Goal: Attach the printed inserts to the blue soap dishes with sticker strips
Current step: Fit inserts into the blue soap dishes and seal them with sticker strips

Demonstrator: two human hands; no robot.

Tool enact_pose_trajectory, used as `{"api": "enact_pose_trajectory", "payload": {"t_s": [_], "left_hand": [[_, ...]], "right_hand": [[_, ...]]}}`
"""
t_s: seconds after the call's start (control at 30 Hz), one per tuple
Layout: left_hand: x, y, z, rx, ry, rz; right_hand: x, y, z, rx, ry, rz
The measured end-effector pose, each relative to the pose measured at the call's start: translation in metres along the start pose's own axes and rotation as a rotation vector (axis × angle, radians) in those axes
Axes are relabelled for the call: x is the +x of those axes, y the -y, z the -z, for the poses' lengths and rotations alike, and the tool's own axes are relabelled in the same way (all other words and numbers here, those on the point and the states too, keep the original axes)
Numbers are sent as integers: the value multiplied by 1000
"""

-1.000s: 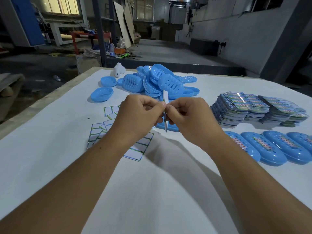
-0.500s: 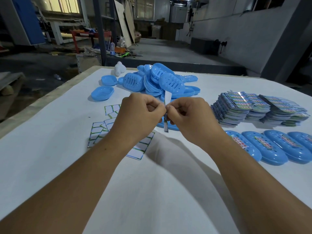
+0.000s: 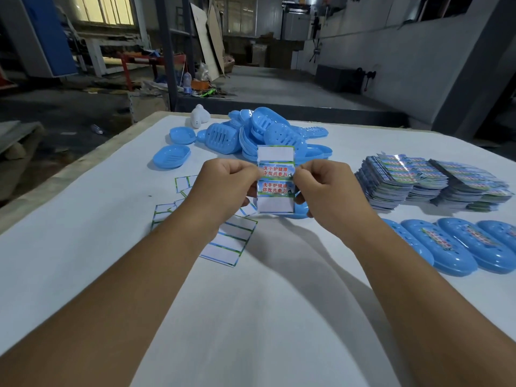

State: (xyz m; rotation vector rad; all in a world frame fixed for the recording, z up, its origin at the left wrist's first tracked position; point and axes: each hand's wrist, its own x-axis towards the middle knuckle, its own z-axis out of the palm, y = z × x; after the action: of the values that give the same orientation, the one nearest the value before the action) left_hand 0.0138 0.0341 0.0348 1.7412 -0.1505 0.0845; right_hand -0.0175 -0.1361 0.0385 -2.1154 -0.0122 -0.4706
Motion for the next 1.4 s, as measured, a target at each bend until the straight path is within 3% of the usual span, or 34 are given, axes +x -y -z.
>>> {"api": "enact_pose_trajectory", "payload": {"t_s": [0.4,0.6,0.87,1.17,1.4], "left_hand": [[-5,-3,-1,113,7,-75],[-7,-1,-3,149,-11,-159],[-13,0,-8,246,-7,-284],[-15,1,-11,360,-37,-408],[-10,2,-11,407,-148,-341]], "right_hand": [[7,-11,0,-64,-31,-74],[3,-7,-2,-209,-174,66],[-4,1,-5,158,50,36],[-6,1,-8,29,3,62],[-4,-1,-8,-20,3,99]]}}
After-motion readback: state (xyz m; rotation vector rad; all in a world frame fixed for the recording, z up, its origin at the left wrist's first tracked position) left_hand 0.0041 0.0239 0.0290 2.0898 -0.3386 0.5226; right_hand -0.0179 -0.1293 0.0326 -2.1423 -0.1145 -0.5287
